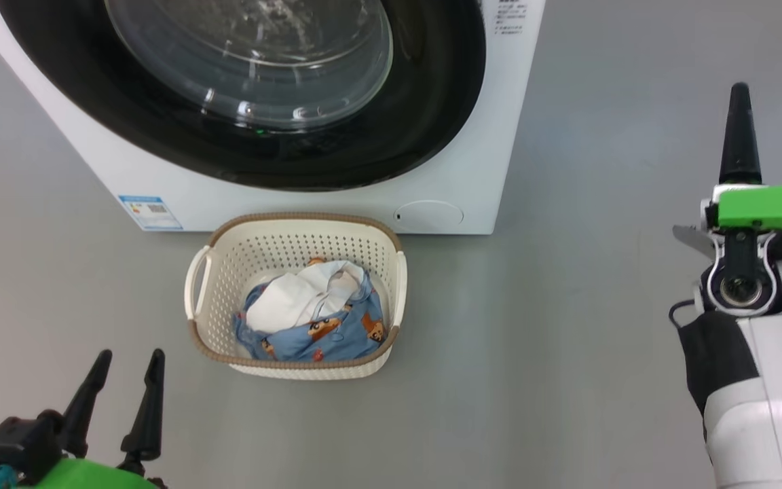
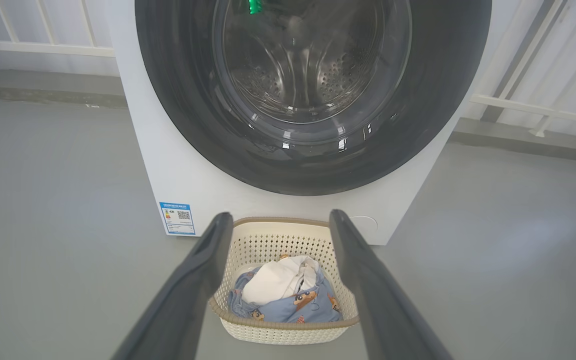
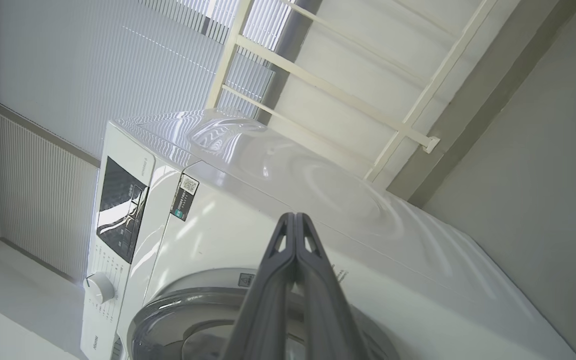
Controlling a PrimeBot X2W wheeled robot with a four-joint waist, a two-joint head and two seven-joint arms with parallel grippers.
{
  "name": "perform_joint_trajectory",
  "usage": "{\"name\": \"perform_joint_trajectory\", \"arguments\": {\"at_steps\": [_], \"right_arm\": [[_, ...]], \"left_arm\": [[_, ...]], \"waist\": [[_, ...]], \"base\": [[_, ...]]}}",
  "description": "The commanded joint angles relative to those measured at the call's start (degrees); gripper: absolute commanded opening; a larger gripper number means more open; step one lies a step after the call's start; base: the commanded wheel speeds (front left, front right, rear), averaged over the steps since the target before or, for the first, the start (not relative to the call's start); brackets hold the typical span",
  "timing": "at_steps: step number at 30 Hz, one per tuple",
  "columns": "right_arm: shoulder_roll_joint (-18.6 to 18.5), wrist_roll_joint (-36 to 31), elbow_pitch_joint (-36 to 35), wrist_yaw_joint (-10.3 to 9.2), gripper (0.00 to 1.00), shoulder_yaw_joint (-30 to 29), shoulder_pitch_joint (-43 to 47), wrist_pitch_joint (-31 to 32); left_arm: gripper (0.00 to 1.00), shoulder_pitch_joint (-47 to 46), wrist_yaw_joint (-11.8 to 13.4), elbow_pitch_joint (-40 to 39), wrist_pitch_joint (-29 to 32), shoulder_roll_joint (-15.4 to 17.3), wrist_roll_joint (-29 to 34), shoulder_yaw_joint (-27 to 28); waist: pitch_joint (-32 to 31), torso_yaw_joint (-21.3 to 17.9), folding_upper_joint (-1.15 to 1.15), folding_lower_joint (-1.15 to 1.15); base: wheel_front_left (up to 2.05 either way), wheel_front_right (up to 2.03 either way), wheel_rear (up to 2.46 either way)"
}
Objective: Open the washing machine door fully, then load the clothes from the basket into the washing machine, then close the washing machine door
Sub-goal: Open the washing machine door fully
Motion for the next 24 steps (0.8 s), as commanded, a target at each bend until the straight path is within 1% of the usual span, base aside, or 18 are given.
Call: {"name": "perform_joint_trajectory", "arguments": {"at_steps": [1, 5, 12, 19, 22, 24], "right_arm": [[0.6, 2.3, -0.7, -0.06, 0.00, 0.5, -3.1, 1.6], [0.6, 5.4, 0.9, -0.06, 0.00, -0.9, -6.3, 4.9], [-0.3, 8.4, 2.9, -0.06, 0.00, -2.2, -12.4, 13.0], [-1.4, 8.0, 7.8, -0.06, 0.00, -4.0, -18.3, 19.6], [-1.3, 7.2, 9.7, -0.06, 0.00, -4.1, -21.2, 23.1], [-1.2, 6.9, 10.3, -0.06, 0.00, -4.1, -22.2, 24.1]], "left_arm": [[1.00, -2.9, -0.1, -1.7, -0.4, 2.2, -0.9, 1.6], [1.00, -4.2, -0.1, -2.2, -0.4, 2.8, -1.8, 0.3], [1.00, -7.1, -0.1, -2.8, -0.4, 3.7, -3.6, -0.8], [1.00, -9.6, -0.1, -3.4, -0.4, 4.5, -5.2, -2.2], [1.00, -10.5, -0.1, -4.0, -0.4, 4.9, -5.8, -2.0], [1.00, -10.8, -0.1, -4.2, -0.4, 4.9, -5.9, -2.0]], "waist": [[1.9, 1.1, 0.00, 0.00], [4.3, 1.9, 0.00, 0.00], [8.6, 3.3, 0.00, 0.00], [12.1, 4.3, 0.00, 0.00], [13.9, 4.6, 0.00, 0.00], [14.5, 4.7, 0.00, 0.00]], "base": [[0.00, 0.00, 0.00], [0.00, 0.00, 0.00], [0.00, 0.00, 0.00], [0.00, 0.00, 0.00], [0.00, 0.00, 0.00], [0.00, 0.00, 0.00]]}}
